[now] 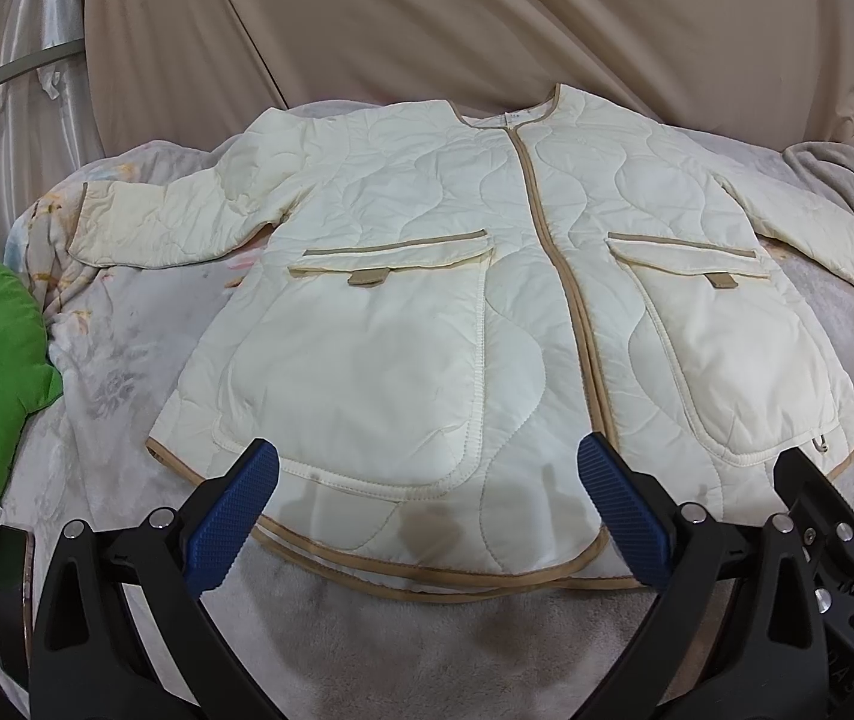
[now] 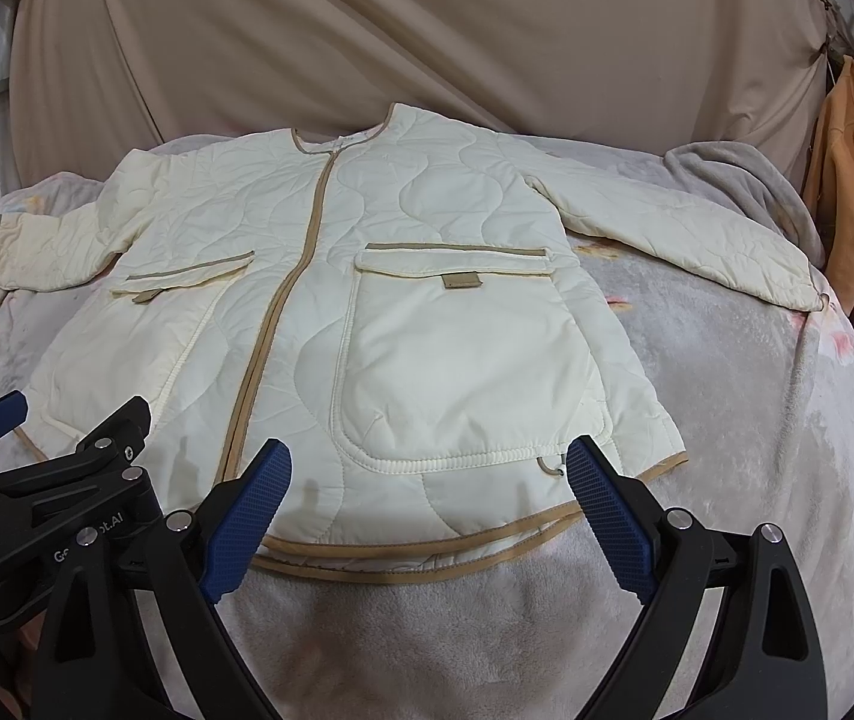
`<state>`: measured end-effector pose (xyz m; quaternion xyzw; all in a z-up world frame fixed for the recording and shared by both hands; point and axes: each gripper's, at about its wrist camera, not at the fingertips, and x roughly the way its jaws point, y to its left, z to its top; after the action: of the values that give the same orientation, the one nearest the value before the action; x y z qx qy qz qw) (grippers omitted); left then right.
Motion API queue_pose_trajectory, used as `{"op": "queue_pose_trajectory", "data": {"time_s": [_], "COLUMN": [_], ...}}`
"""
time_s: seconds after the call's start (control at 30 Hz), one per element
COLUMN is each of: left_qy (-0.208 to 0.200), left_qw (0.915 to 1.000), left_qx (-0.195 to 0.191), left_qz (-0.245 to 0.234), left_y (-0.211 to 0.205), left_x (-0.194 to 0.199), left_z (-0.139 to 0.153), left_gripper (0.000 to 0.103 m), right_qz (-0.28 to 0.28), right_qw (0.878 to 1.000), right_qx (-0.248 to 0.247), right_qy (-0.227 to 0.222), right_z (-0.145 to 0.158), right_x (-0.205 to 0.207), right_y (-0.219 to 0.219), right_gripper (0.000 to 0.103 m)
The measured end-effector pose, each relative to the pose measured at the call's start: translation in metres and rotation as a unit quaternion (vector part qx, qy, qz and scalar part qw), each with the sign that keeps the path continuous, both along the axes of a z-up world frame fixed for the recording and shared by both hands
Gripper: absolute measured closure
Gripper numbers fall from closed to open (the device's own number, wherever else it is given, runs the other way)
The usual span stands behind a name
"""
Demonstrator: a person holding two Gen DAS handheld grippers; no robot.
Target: Fold large clothes
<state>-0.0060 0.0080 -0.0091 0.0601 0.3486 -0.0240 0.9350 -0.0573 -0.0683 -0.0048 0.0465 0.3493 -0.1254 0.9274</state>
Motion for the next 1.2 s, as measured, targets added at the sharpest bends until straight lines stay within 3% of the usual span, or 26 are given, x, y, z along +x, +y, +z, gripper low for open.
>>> {"op": "queue_pose_trajectory", "data": {"time_s": [0.8, 1.2], "left_qy": [-0.007, 0.015], "left_qw": [1.0, 0.9997], "left_qx": [0.001, -0.017], "left_qz": [0.0, -0.009], "left_y": [-0.008, -0.015], "left_x": [0.006, 0.016], "left_z": [-0.003, -0.01], "left_gripper": [0.008, 0.009], "right_qz": [-0.003, -0.003], "right_qw": [1.0, 1.0], "right_qx": [-0.003, 0.02], "right_qy": [-0.004, -0.005], "right_z": [-0.002, -0.008], "right_x": [-0.001, 0.006], "right_y": [-0.001, -0.018], "right_gripper": [0.011, 0.011]}}
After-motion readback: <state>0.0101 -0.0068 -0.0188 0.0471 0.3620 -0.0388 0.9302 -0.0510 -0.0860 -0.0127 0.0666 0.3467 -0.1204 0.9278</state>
